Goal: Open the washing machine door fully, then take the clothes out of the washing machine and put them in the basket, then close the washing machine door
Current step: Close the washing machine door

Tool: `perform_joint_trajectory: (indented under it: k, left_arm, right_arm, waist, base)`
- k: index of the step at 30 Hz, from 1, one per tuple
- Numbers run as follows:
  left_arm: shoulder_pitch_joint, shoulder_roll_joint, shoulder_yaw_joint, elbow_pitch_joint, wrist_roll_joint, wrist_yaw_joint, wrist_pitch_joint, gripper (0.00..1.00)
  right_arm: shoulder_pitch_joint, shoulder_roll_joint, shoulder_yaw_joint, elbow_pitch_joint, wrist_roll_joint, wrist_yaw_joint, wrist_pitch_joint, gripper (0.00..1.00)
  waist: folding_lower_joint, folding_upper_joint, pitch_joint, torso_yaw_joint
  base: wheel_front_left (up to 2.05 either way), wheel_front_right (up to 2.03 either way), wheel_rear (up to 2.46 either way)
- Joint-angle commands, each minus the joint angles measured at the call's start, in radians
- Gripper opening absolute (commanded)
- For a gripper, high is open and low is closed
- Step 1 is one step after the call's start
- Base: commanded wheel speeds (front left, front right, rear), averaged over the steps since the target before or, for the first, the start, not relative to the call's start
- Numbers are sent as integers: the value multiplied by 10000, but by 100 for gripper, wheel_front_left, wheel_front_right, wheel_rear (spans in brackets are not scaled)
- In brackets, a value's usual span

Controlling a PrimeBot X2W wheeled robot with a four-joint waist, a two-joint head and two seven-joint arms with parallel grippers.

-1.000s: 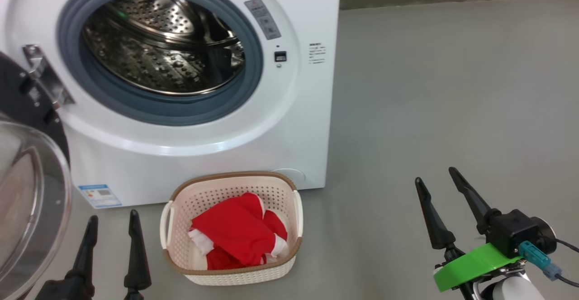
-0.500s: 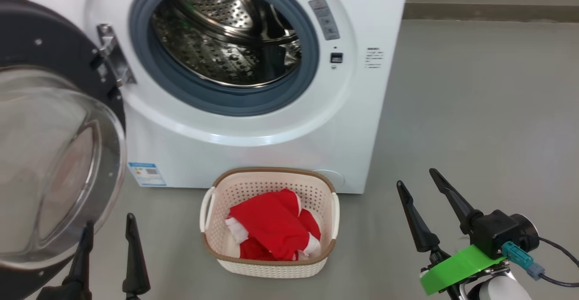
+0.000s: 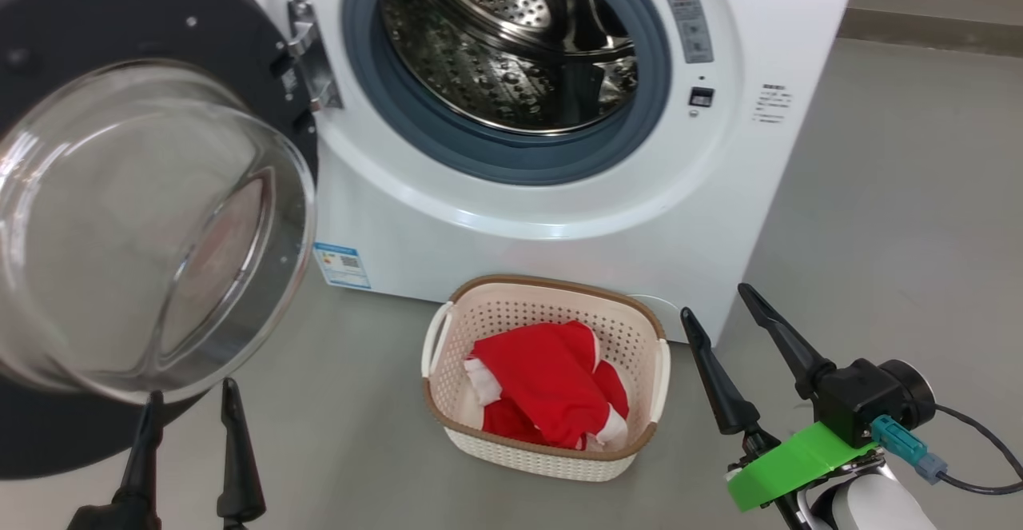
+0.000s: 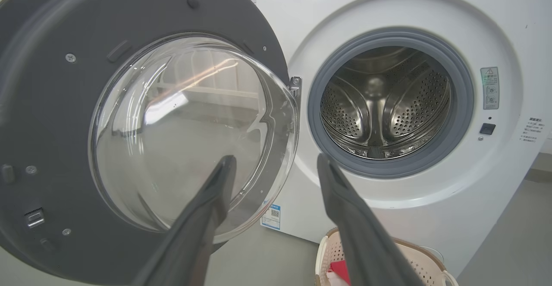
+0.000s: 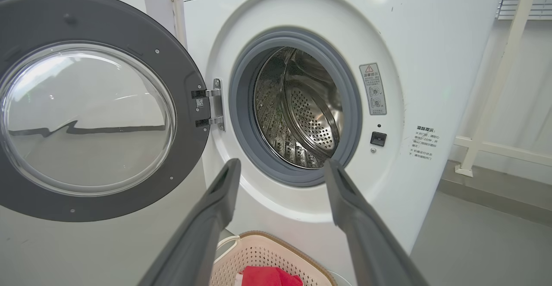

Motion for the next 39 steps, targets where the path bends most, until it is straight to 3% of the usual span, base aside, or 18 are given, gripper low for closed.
perform_joint_trajectory:
  k: [1,12,25,26,28,35,39]
  left_arm:
    - [-128,169,335,-313,131,79,15,100]
    - [54,254,394,-421,105,229,174,100]
    - [191,288,395,-501,-42,217,14,100]
    - [203,303,383,-499,-38,210,16,89]
    - [206,318,369,-495,-24,224,14,0]
    - [-107,509,543,-668,213,389,-366,0]
    - [-839,968,1012,-885,327,514,-449,0]
  right_arm:
    - [-402,-52,249,-283,-28,35,-65,100]
    - [-314,91,376,-268,-43,35,-65,100]
    - [-284,176,502,-185,3,35,-65,100]
    - [-285,176,506,-180,3,35,-65,100]
    - [-289,168,510,-172,4,35,-65,100]
    - [-311,128,512,-146,5,35,-65,100]
    - [-307,67,471,-133,7,35,-65,100]
  waist:
    - [0,0,-7,317]
    - [0,0,-245,928]
    - [0,0,-331,888]
    - [0,0,-330,874]
    - [0,0,-325,847]
    - [0,0,-277,787]
    - [0,0,-240,752]
  base:
    - [0,0,0]
    - [0,0,0]
    - [0,0,0]
    - [0,0,0]
    - [0,0,0]
    - [0,0,0]
    - [0,0,0]
